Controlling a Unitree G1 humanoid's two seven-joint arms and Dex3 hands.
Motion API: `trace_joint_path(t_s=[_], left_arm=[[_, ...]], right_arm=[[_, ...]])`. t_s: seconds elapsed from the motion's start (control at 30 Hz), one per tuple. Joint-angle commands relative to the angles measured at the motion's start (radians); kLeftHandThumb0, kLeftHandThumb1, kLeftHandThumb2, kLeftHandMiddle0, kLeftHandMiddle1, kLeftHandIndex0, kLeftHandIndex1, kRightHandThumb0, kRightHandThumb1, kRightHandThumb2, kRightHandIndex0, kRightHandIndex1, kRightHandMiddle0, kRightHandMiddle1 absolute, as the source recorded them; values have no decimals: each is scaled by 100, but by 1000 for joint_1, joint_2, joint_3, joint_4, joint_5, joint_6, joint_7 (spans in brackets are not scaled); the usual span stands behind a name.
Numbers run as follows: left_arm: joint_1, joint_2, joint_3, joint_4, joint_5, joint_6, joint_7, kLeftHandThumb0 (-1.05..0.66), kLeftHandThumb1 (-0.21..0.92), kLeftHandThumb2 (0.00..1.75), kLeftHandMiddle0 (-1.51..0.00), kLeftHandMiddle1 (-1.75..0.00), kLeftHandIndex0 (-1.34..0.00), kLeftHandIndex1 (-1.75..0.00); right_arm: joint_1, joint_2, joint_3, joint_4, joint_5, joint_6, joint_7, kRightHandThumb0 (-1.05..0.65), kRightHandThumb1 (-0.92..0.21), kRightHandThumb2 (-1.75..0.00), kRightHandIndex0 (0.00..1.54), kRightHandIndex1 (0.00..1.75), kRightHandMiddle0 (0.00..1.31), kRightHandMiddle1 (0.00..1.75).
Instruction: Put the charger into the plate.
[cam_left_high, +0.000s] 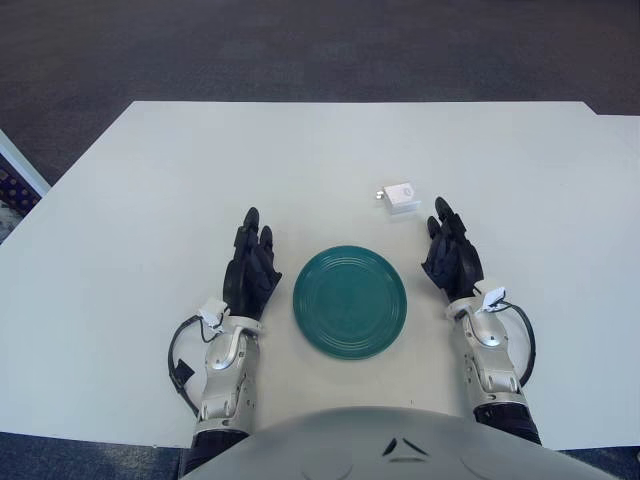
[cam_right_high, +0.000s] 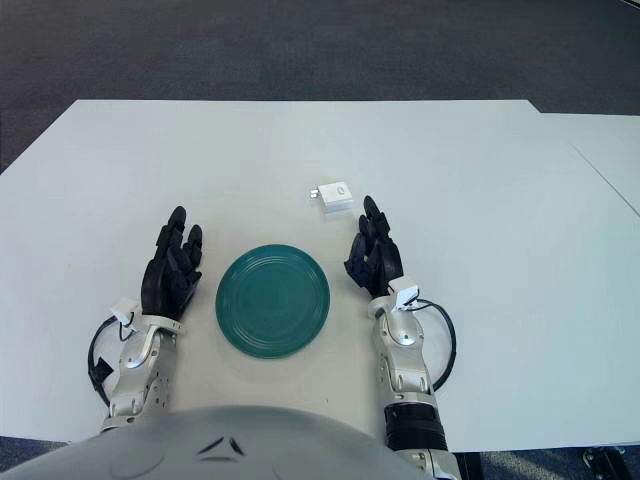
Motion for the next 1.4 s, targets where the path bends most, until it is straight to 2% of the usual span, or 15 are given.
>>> trace_joint_path(t_s=[0.0, 0.1, 0.17, 0.37, 0.43, 0.5, 0.67, 0.77, 0.9, 1.03, 1.13, 1.37], left_arm=[[8, -13, -7, 13, 11, 38, 21, -103, 92, 83, 0, 0, 0, -13], [6, -13, -7, 7, 9, 52, 25, -103, 92, 84, 0, 0, -1, -14], [8, -11, -8, 2, 2, 59, 22, -102, 92, 84, 0, 0, -1, -15], [15, -11, -11, -12, -5, 69, 17, -102, 92, 84, 0, 0, -1, -16], [17, -15, -11, -16, -9, 71, 18, -102, 92, 84, 0, 0, 0, -16], [15, -21, -9, -14, -22, 72, 15, -103, 92, 84, 0, 0, 0, -16], [6, -25, -7, 0, -43, 67, 7, -103, 92, 84, 0, 0, 0, -15], [4, -24, -7, 9, -39, 55, 10, -104, 92, 84, 0, 0, 0, -15], [-2, -22, -6, 25, -38, 35, 9, -104, 92, 84, 0, 0, 0, -14], [-2, -18, -9, 32, -46, 25, -1, -104, 92, 84, 0, 0, 0, -13], [4, -18, -12, 27, -59, 22, -9, -103, 92, 83, 0, 0, 0, -12], [12, -19, -16, 12, -57, 27, 1, -103, 92, 83, 0, 0, 0, -10]], right_arm=[[-123, -63, -66, 47, -2, 45, -36, -87, -92, -89, 0, 0, 2, 6], [-231, -116, -103, 135, -33, 30, -78, -85, -92, -87, 0, 0, 5, 8], [-292, -157, -90, 188, -118, -12, -134, -84, -92, -84, 0, 0, 7, 10], [-401, -243, -28, 256, -290, -88, -219, -85, -92, -77, 0, 0, 9, 14], [-423, -264, 1, 198, -342, -54, -215, -86, -92, -76, 1, 0, 7, 20], [-475, -307, 63, 112, -442, 13, -169, -87, -92, -75, 3, 0, 4, 30], [-572, -393, 211, 191, -646, 0, -127, -98, -92, -75, 11, 1, 0, 46], [-647, -408, 303, 257, -756, -5, -129, -102, -92, -76, 13, 1, 0, 49], [-714, -420, 382, 334, -837, -32, -146, -104, -92, -74, 15, 2, 2, 51], [-750, -427, 442, 379, -887, -56, -145, -104, -92, -76, 14, 1, 0, 46], [-765, -410, 494, 417, -927, -56, -140, -104, -92, -77, 13, 0, 0, 41], [-793, -398, 526, 511, -902, -86, -110, -100, -92, -74, 8, 0, 0, 29]])
